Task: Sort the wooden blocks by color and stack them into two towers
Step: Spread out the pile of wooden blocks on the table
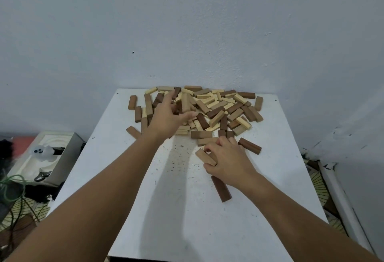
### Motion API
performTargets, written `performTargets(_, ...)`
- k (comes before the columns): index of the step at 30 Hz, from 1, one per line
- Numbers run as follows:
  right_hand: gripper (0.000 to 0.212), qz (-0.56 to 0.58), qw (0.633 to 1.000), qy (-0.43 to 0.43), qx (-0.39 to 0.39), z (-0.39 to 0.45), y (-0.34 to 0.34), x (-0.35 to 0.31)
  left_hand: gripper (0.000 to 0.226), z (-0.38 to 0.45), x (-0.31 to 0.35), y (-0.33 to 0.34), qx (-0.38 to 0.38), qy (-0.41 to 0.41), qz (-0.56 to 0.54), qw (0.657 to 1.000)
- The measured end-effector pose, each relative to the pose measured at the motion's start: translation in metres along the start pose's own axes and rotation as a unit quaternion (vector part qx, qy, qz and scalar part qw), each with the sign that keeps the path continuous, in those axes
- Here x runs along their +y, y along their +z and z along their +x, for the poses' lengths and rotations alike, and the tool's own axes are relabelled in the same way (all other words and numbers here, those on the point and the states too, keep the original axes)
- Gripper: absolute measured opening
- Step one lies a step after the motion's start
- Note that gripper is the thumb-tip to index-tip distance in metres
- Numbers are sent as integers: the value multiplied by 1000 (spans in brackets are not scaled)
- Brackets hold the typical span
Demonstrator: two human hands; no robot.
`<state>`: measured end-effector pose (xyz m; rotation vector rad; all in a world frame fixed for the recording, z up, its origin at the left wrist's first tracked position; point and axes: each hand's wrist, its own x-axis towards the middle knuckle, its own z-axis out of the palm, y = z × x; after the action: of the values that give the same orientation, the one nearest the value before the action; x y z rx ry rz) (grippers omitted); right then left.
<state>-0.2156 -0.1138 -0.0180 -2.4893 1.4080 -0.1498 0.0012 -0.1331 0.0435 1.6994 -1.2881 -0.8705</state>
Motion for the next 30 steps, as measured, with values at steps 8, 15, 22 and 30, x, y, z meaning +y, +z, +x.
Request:
performTargets(8, 41, 20, 999, 31, -31, 4, -9, -4, 56, -42, -47, 19, -37, 19, 127, 991)
performTargets(15, 43, 221, 969, 88, 64, 66, -39, 1, 28, -66, -72, 14, -76, 4, 174, 982)
performTargets(22, 54, 230, 957, 99, 144, 68, -48, 24, 37, -70, -44, 21, -225, 34, 214, 950)
performTargets(30, 93, 119, 990, 69, 31, -9, -3, 78, 39, -69, -30, 61, -322, 75, 265, 906)
